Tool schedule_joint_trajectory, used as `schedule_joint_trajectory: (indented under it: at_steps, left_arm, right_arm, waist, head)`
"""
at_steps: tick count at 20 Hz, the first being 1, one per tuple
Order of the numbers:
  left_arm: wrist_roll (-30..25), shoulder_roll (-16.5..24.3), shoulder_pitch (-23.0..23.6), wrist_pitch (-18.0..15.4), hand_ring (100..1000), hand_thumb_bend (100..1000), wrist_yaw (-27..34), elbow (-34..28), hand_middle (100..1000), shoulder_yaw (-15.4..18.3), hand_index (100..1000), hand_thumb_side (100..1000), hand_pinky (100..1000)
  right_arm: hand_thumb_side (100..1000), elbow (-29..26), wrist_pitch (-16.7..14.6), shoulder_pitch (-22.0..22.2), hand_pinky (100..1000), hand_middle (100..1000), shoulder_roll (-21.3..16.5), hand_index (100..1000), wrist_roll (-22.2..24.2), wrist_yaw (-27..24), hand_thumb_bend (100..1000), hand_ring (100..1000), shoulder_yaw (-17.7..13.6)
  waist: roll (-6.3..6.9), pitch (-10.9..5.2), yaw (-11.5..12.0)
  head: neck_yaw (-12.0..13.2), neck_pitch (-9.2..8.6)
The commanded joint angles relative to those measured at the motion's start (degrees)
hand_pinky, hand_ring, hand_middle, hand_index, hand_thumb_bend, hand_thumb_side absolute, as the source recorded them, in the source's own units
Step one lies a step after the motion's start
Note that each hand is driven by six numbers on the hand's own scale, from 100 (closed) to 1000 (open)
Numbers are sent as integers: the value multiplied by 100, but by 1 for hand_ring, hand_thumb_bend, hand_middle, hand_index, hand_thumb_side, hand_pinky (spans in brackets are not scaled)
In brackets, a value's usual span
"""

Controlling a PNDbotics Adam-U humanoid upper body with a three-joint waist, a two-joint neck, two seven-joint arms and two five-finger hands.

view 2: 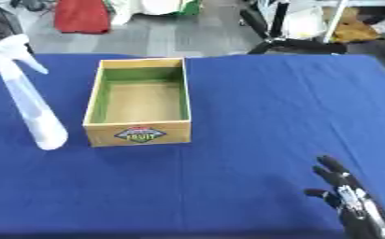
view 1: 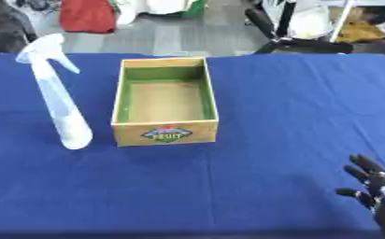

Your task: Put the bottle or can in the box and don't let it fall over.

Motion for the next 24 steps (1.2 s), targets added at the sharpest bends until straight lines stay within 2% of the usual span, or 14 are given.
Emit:
schedule_joint_trajectory:
  at_steps: [1, 12, 17, 24]
  left_arm:
    - [-336, 385, -305, -88, 678, 455, -42, 176, 621, -244, 829, 757, 710]
    - [-1153, 261, -1033, -254, 686, 473, -46, 672, 617, -966, 823, 735, 709]
    - [-1447, 170, -1223, -287, 692, 477, -189, 812, 620, -1150, 822, 730, 711]
    - [-1481, 35, -1379, -291, 696, 474, -447, 982, 622, -1273, 819, 725, 713]
  right_arm:
    - [827, -53, -12, -16, 724, 1000, -142, 1000, 36, -16, 100, 997, 13]
    - [828, -44, -13, -3, 723, 1000, -174, 1000, 67, -28, 100, 997, 43]
    - [829, -38, -10, 2, 722, 1000, -177, 1000, 75, -31, 100, 997, 49]
    - [830, -34, -7, 8, 722, 1000, -179, 1000, 74, -30, 100, 997, 51]
  waist:
    - [23, -66, -13]
    - [26, -95, -48]
    - [32, -108, -49]
    - [37, -114, -58]
  head:
    - [51, 2]
    - [114, 25]
    - [135, 42]
    - [147, 64]
